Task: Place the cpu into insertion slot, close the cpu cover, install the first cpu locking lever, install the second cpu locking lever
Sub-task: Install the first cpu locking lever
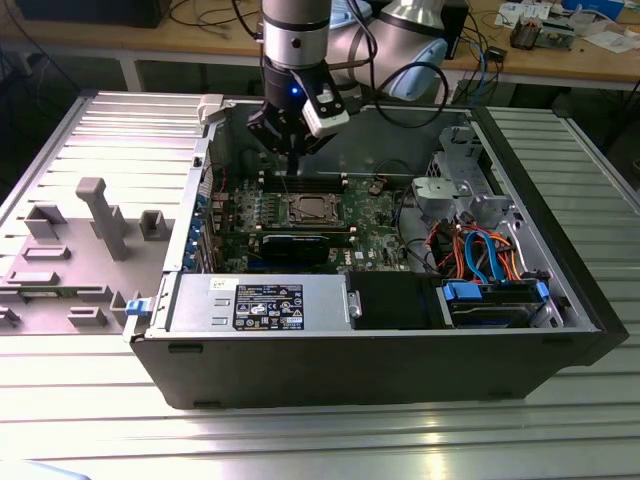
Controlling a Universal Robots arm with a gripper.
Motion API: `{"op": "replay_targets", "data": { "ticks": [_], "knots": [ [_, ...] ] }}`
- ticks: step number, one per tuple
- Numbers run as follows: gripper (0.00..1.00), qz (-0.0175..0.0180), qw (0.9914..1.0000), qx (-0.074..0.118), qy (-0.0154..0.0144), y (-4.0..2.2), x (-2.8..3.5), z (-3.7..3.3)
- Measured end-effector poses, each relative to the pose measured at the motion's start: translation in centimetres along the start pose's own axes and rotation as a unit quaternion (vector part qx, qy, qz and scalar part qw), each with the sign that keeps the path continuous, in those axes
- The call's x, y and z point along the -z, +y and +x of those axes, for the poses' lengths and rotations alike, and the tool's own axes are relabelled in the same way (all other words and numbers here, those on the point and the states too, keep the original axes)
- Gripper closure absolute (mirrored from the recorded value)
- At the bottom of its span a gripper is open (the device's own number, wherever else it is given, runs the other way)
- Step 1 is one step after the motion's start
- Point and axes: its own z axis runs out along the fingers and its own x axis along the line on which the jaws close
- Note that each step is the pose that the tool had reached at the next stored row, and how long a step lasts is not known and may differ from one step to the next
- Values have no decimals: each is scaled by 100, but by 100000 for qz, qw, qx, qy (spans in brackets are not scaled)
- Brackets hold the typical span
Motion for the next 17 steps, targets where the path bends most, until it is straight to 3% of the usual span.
{"op": "replay_targets", "data": {
  "ticks": [17],
  "knots": [
    [89, 0, 100000, 1, 4, -1, -7, 105]
  ]
}}
